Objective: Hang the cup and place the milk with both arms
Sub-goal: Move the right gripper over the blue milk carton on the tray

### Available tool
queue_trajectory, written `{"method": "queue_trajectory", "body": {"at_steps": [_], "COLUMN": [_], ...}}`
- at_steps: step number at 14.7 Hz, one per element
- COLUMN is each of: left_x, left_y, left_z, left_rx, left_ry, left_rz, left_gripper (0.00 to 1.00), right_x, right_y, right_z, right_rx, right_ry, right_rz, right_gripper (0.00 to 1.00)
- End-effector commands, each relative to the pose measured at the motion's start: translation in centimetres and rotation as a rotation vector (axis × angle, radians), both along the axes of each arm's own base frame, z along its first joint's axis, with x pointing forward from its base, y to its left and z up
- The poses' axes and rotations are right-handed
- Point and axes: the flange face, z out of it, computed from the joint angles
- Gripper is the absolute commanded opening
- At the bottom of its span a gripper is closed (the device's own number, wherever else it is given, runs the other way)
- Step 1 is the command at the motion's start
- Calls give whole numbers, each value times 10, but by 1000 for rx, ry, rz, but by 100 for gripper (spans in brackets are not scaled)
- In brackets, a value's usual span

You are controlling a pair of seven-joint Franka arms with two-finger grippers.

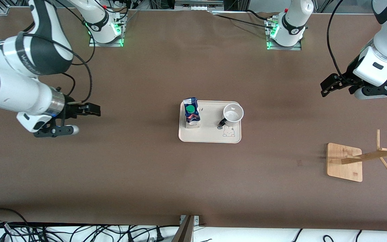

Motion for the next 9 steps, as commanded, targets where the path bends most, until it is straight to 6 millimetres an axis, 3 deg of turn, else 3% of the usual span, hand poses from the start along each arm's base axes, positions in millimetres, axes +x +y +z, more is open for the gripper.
{"method": "queue_trajectory", "body": {"at_steps": [1, 4, 9], "left_x": [1, 1, 1], "left_y": [-1, -1, -1], "left_z": [6, 6, 6], "left_rx": [15, 15, 16], "left_ry": [3, 3, 3], "left_rz": [-7, -7, -7], "left_gripper": [100, 100, 100], "right_x": [-10, -19, -30], "right_y": [56, 108, 173], "right_z": [-4, -16, -39], "right_rx": [13, 8, 22], "right_ry": [-9, -25, -59], "right_rz": [-80, -167, -255], "right_gripper": [100, 100, 100]}}
